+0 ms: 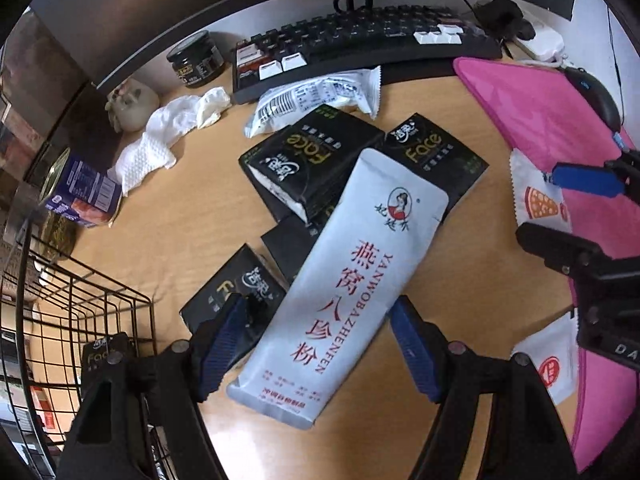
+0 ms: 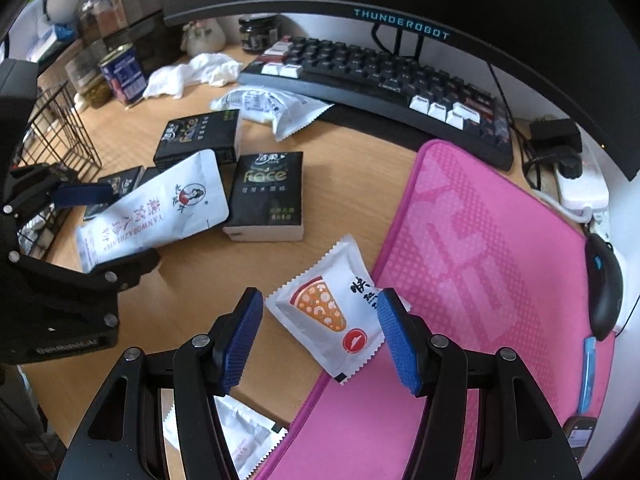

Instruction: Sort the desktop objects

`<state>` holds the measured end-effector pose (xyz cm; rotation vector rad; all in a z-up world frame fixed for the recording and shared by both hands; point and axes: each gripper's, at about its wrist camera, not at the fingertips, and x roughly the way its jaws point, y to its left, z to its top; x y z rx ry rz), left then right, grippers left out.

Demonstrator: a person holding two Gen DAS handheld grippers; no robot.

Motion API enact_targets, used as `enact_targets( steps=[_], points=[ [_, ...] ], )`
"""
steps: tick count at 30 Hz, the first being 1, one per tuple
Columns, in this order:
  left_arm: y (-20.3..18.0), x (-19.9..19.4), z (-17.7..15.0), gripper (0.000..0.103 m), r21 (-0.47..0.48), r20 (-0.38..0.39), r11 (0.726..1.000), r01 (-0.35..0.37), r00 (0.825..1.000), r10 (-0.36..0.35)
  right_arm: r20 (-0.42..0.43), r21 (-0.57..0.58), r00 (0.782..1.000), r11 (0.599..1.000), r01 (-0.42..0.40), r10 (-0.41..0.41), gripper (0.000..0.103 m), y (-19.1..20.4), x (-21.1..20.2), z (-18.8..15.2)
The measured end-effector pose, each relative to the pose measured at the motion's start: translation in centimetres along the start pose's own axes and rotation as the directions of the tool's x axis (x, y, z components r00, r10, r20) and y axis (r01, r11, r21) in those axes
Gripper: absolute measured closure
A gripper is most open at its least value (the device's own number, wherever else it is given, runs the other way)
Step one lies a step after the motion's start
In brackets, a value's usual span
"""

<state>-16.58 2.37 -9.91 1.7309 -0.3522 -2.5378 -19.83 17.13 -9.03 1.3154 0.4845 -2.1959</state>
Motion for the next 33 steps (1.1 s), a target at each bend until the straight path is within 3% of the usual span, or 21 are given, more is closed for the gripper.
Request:
enact_targets(
  steps=[1, 3, 8, 12, 24, 25, 26, 33],
  points=[
    [-0.1, 0.0, 0.0, 0.027, 0.005, 0.002, 1.000, -0.009, 1.000, 0.008, 0.001, 0.002, 1.000, 1.000, 0.000, 0.000, 0.044, -0.1, 0.0, 0.1],
    [-0.1, -0.2, -0.1, 0.042, 0.003, 0.012, 1.000, -0.019, 1.000, 0.019, 0.005, 0.009, 1.000, 1.000, 0.001, -0.001, 0.044, -0.1, 0.0, 0.4],
    [1.3, -0.9, -0.7, 0.052, -0.036, 0.007, 0.999, 0.017, 1.000, -0.017, 0.021, -0.003, 1.000, 1.000, -0.022, 0.022, 0.044, 0.7, 0.3, 1.8],
    [2.3, -1.2, -1.5, 0.053, -0.082, 0.006, 0.994, 0.075, 0.997, -0.074, 0.043, -0.009, 0.999, 1.000, -0.026, 0.026, 0.044, 2.0, 1.0, 3.3],
    [2.1, -1.2, -2.2, 0.050, -0.061, 0.017, 0.997, 0.047, 0.999, -0.046, 0.014, -0.003, 1.000, 1.000, -0.012, 0.012, 0.041, 3.3, 4.6, 5.3],
    [2.1, -1.2, -2.2, 0.051, -0.062, 0.016, 0.997, 0.043, 0.999, -0.042, 0.012, 0.002, 1.000, 1.000, -0.011, 0.011, 0.043, 3.2, 4.6, 5.3],
    [2.3, -1.2, -2.1, 0.053, -0.069, 0.016, 0.997, 0.045, 0.999, -0.044, 0.012, 0.008, 1.000, 1.000, -0.009, 0.009, 0.057, 3.1, 4.5, 5.3],
    [2.9, -2.1, -2.6, 0.056, -0.104, 0.009, 0.984, 0.144, 0.990, -0.143, 0.020, 0.025, 1.000, 1.000, -0.015, 0.014, 0.057, 2.9, 3.1, 4.6]
  ],
)
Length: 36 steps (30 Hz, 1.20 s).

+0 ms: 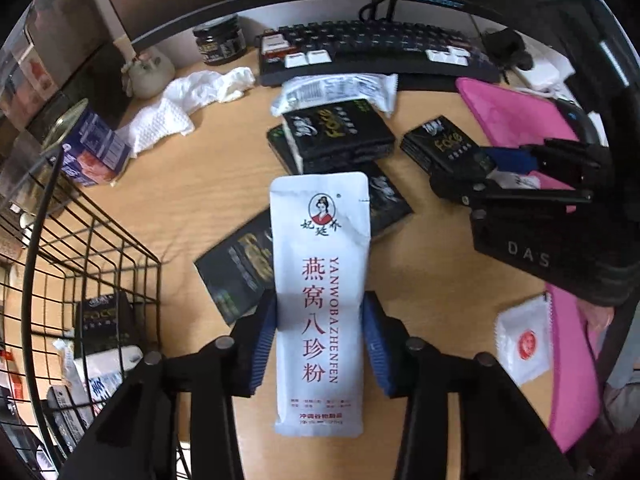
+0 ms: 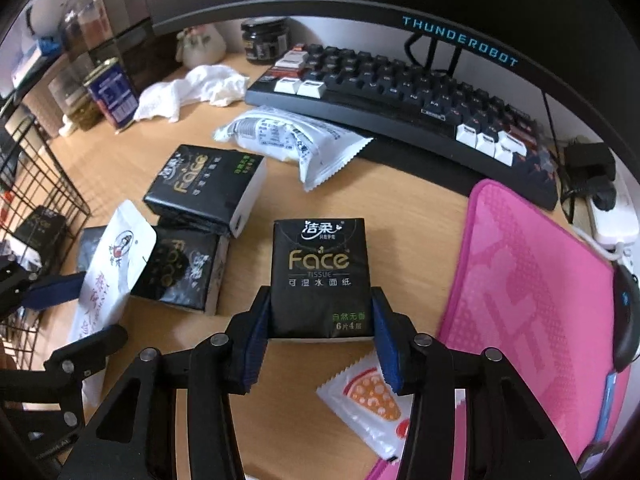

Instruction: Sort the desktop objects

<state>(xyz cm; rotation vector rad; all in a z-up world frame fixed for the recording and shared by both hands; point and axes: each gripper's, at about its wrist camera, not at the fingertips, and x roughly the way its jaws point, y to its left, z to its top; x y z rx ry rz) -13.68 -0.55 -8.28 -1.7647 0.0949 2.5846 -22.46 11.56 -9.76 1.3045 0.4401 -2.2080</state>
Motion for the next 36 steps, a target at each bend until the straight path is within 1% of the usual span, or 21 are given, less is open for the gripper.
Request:
enact_targets(
  steps=[3, 7, 12, 15, 19, 25, 29, 33, 36],
  points=[
    [-0.5, -1.0, -0.4, 0.056, 0.009, 0.018, 1.000, 0.001, 1.000, -0.002, 0.017, -0.021, 1.000, 1.000, 0.005, -0.005, 0.057, 0.6, -1.3, -0.4],
    [-0.8, -2.5, -1.1, 0.057, 0.014, 0.044, 1.000, -0.008, 0.999, 0.007, 0.030, -0.028, 0.999, 0.999, -0.020, 0.020, 0.057, 1.5, -2.8, -1.4],
    [-0.9, -4.7, -2.2, 0.057, 0.017, 0.083, 1.000, -0.016, 0.996, 0.015, 0.060, -0.030, 0.998, 0.999, -0.029, 0.031, 0.057, 2.1, -5.3, -2.9],
    [-1.1, -6.3, -2.7, 0.057, 0.019, 0.116, 0.999, -0.025, 0.993, 0.023, 0.088, -0.037, 0.996, 0.999, -0.023, 0.026, 0.057, 2.7, -7.1, -3.4],
    [-0.8, -8.8, -3.2, 0.057, 0.009, 0.162, 1.000, -0.011, 0.987, 0.010, 0.125, -0.050, 0.992, 0.999, -0.014, 0.021, 0.057, 3.6, -9.6, -3.8],
    [-0.3, -11.7, -3.9, 0.058, 0.001, 0.212, 0.999, -0.039, 0.977, 0.038, 0.169, -0.076, 0.985, 0.997, -0.014, 0.027, 0.057, 5.2, -12.5, -3.8],
    [0.4, -14.8, -3.9, 0.058, -0.005, 0.270, 0.998, -0.056, 0.961, 0.055, 0.197, -0.100, 0.980, 0.995, -0.020, 0.039, 0.057, 6.8, -14.5, -3.3],
    [2.2, -18.4, -3.7, 0.058, -0.041, 0.341, 0.996, -0.084, 0.935, 0.093, 0.237, -0.141, 0.970, 0.990, -0.031, 0.064, 0.057, 9.2, -16.6, -2.1],
    [4.6, -20.7, -4.0, 0.058, -0.093, 0.377, 0.990, -0.104, 0.917, 0.131, 0.263, -0.182, 0.959, 0.982, -0.060, 0.108, 0.057, 11.8, -18.2, -0.7]
  ],
)
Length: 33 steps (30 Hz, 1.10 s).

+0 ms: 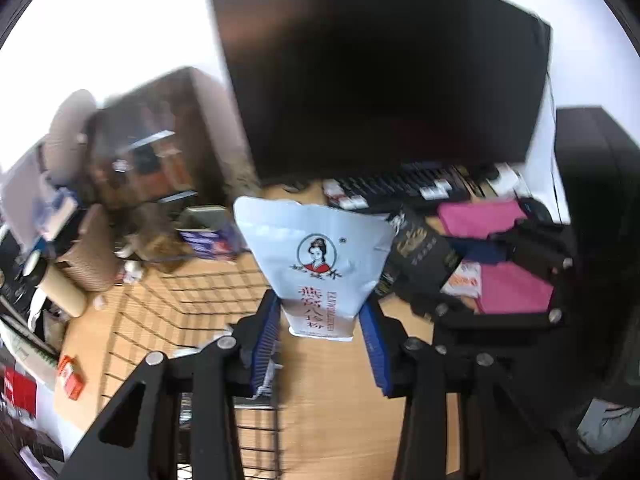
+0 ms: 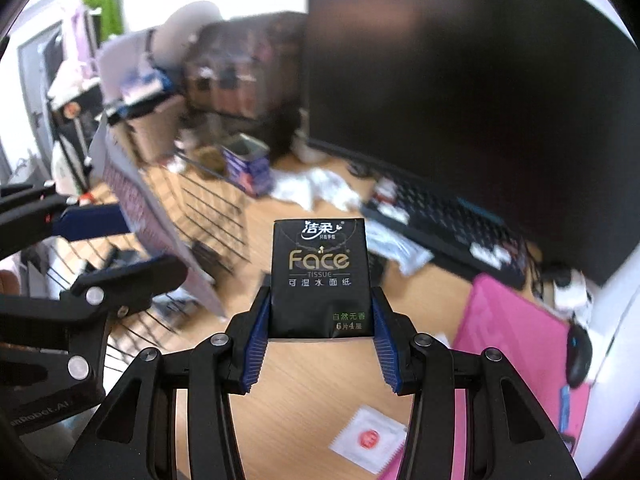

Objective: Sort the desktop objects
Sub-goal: 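Carry the white packet and the Face pack over the basket, then open both tools to drop the items into the basket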

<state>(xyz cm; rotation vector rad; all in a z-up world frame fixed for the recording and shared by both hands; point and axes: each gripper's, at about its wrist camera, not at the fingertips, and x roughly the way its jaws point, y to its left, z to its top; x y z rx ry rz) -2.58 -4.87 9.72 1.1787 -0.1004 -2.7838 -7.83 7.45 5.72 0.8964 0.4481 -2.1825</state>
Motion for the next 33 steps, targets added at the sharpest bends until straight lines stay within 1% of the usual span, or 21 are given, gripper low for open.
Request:
enact_targets(
  steps=[4, 7, 11, 15, 17, 21, 25, 28, 30, 33],
  points=[
    [4.5, -1.7, -0.2, 0.058, -0.073, 0.024, 0.995, -0.073, 0.997, 0.074, 0.039, -0.052, 0.997, 0.997, -0.058, 0.060, 0.057, 3.9, -0.2, 2.8],
    [7.9, -2.5, -1.0, 0.058, -0.130, 0.014, 0.985, -0.117, 0.993, 0.120, 0.053, -0.110, 0.992, 0.988, -0.112, 0.118, 0.057, 7.5, 0.4, 4.8],
    [12.3, -2.0, -3.0, 0.058, -0.209, -0.035, 0.963, -0.170, 0.985, 0.167, 0.019, -0.185, 0.980, 0.964, -0.193, 0.200, 0.057, 12.3, 2.4, 6.4],
    [15.0, -0.4, -5.4, 0.058, -0.253, -0.097, 0.946, -0.202, 0.978, 0.183, -0.036, -0.243, 0.973, 0.942, -0.231, 0.229, 0.057, 15.7, 5.0, 6.3],
    [15.6, 0.7, -6.4, 0.058, -0.271, -0.126, 0.940, -0.206, 0.976, 0.178, -0.068, -0.244, 0.969, 0.938, -0.247, 0.237, 0.057, 16.4, 6.4, 5.9],
    [15.3, 2.7, -7.3, 0.058, -0.259, -0.168, 0.944, -0.203, 0.972, 0.163, -0.114, -0.213, 0.961, 0.939, -0.270, 0.251, 0.056, 16.0, 8.8, 5.1],
    [14.8, 3.5, -7.6, 0.058, -0.255, -0.185, 0.948, -0.190, 0.972, 0.146, -0.141, -0.192, 0.958, 0.942, -0.275, 0.251, 0.056, 15.5, 10.5, 5.2],
    [15.1, 3.8, -7.7, 0.054, -0.273, -0.179, 0.947, -0.170, 0.976, 0.124, -0.148, -0.176, 0.954, 0.942, -0.285, 0.261, 0.056, 15.2, 11.1, 5.3],
    [15.4, 3.9, -7.7, 0.048, -0.280, -0.175, 0.945, -0.169, 0.977, 0.123, -0.143, -0.179, 0.959, 0.947, -0.266, 0.243, 0.055, 15.3, 11.3, 5.2],
    [15.4, 3.9, -7.7, 0.047, -0.261, -0.180, 0.946, -0.194, 0.972, 0.150, -0.129, -0.198, 0.968, 0.951, -0.238, 0.216, 0.055, 15.5, 11.1, 5.2]
  ],
)
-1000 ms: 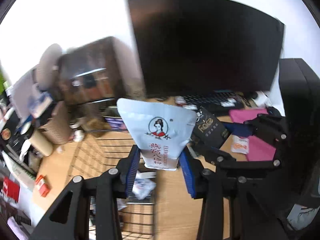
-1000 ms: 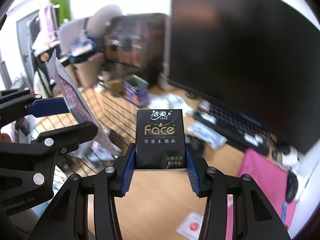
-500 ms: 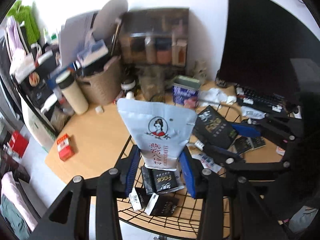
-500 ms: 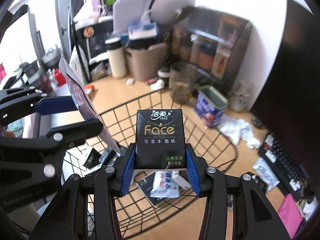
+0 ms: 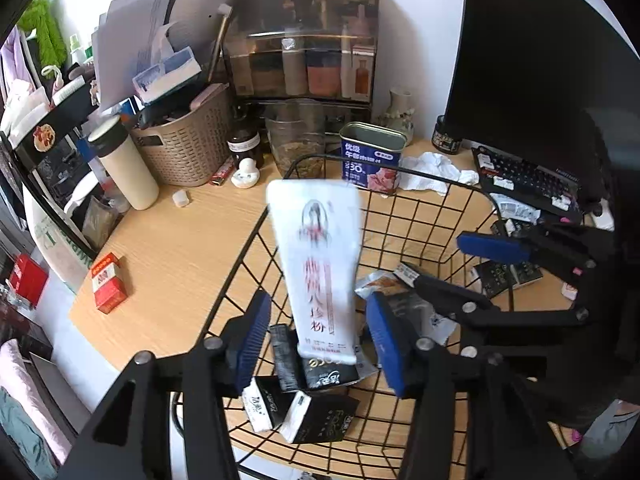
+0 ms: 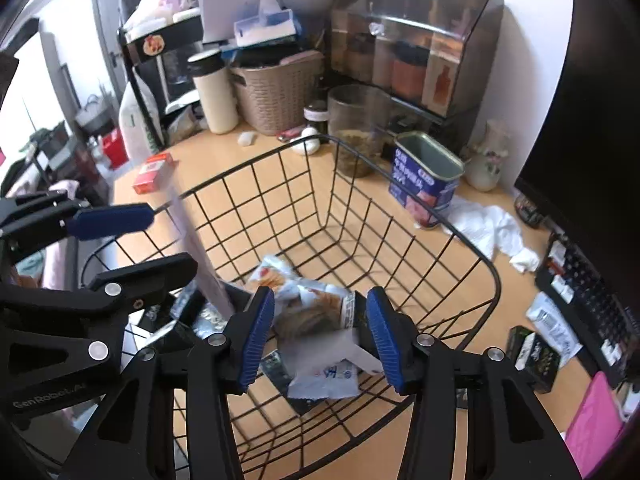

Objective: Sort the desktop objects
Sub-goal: 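Open both tools to drop the items into the basket, then move both tools back to the remaining Face packs on the desk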

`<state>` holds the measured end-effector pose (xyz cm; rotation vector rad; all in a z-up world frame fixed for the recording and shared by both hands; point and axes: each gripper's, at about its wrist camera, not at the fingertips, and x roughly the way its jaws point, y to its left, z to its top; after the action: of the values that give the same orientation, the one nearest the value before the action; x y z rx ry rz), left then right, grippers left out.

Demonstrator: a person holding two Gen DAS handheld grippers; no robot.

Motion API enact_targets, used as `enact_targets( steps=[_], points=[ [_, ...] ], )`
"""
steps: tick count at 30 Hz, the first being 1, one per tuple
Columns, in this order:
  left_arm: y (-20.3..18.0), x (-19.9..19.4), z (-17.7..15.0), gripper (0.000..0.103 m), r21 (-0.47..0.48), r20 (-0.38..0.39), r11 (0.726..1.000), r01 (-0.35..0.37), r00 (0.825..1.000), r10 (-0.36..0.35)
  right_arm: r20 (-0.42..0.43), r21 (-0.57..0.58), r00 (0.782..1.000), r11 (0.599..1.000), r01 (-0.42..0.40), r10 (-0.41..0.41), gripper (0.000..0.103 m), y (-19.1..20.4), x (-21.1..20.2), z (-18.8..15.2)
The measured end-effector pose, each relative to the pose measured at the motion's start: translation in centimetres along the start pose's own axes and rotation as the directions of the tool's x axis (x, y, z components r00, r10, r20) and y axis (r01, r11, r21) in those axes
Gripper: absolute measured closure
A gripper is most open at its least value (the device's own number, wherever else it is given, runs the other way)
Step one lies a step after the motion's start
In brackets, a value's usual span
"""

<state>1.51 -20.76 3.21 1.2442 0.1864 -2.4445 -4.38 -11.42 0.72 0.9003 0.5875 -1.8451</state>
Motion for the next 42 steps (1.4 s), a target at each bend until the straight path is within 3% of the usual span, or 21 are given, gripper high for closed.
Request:
enact_targets(
  steps=[17, 21, 28, 33, 42],
  points=[
    [-0.3, -0.9, 0.3, 0.046, 0.001, 0.013, 1.000, -0.016, 1.000, 0.016, 0.028, 0.009, 0.999, 1.000, 0.020, -0.020, 0.055, -0.3, -1.6, 0.2],
    [-1.8, -2.6, 0.5, 0.038, 0.023, 0.052, 1.000, 0.001, 0.999, -0.002, 0.063, 0.017, 0.998, 0.999, 0.029, -0.030, 0.055, -1.0, -4.0, -0.2],
    [-8.8, -5.3, 0.7, 0.034, 0.163, 0.103, 0.985, 0.060, 0.992, -0.078, 0.111, 0.060, 0.986, 0.992, 0.114, -0.120, 0.051, -4.9, -10.1, -3.8],
    [-14.8, -6.1, 0.5, 0.025, 0.269, 0.115, 0.958, 0.101, 0.984, -0.136, 0.119, 0.162, 0.970, 0.968, 0.190, -0.211, 0.044, -10.0, -14.3, -8.3],
    [-22.7, -1.8, -0.7, 0.025, 0.365, -0.010, 0.914, 0.180, 0.982, -0.190, 0.016, 0.335, 0.963, 0.909, 0.249, -0.270, 0.043, -18.2, -15.1, -16.4]
  ],
)
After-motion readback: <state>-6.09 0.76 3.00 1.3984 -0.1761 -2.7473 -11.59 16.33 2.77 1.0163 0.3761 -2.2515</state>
